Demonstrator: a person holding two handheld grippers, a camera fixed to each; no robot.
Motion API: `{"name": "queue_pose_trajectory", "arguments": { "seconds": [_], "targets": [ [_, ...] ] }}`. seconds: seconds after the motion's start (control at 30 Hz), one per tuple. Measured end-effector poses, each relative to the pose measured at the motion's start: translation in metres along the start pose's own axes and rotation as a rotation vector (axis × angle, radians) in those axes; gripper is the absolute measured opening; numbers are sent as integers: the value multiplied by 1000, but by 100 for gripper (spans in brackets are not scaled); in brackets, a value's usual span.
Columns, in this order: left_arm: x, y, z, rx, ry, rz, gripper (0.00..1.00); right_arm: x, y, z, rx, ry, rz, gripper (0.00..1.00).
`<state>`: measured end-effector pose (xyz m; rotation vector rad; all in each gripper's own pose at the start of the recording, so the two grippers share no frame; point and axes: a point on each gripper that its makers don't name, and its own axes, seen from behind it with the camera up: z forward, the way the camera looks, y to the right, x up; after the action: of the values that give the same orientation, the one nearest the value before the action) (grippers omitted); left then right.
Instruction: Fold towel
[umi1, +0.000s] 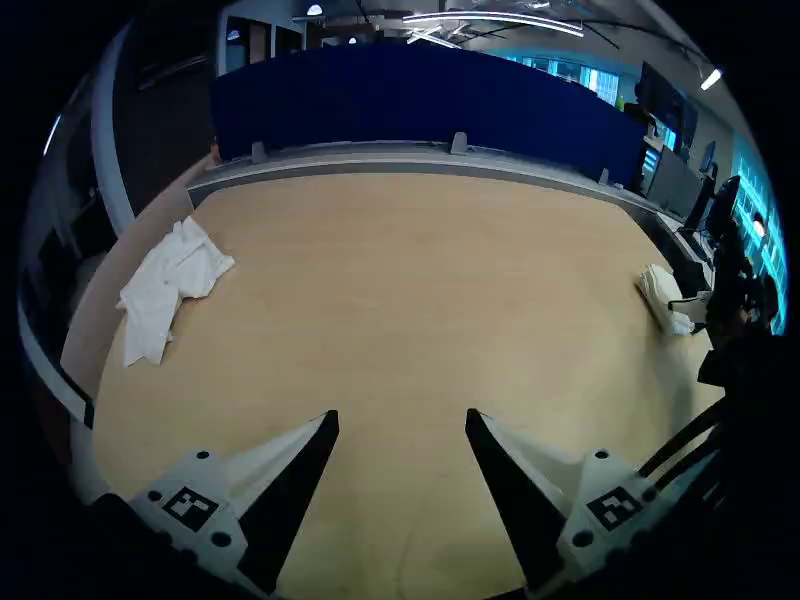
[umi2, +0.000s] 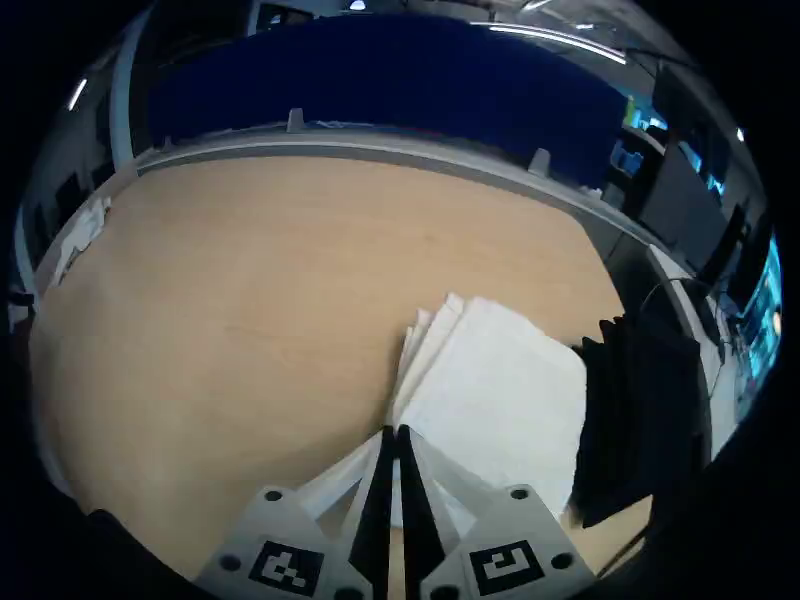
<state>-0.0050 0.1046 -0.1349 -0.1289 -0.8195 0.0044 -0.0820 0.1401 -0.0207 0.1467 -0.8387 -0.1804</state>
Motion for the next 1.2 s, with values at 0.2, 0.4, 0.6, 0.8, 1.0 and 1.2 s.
{"name": "queue_pose_trajectory", "arguments": {
  "seconds": [0.2,0.4,0.6,0.8,1.0,1.2],
  "targets": [
    [3,1,-1,-3,4,-3,94,12,2,-13,-1,36,8,4],
    [4,3,-1,-9,5,0,94,4,1,-19,12,25,13,4],
    [5,3,-2,-10,7,6,94,-5,-2,-18,21,8,16,4],
    [6,2,-3,-8,8,2,94,-4,-2,-18,17,10,14,8],
    [5,2,-4,-7,8,4,94,-4,-5,-18,32,12,16,37],
    [7,4,-3,-9,9,5,94,-9,-8,-18,39,3,3,52]
  ]
}}
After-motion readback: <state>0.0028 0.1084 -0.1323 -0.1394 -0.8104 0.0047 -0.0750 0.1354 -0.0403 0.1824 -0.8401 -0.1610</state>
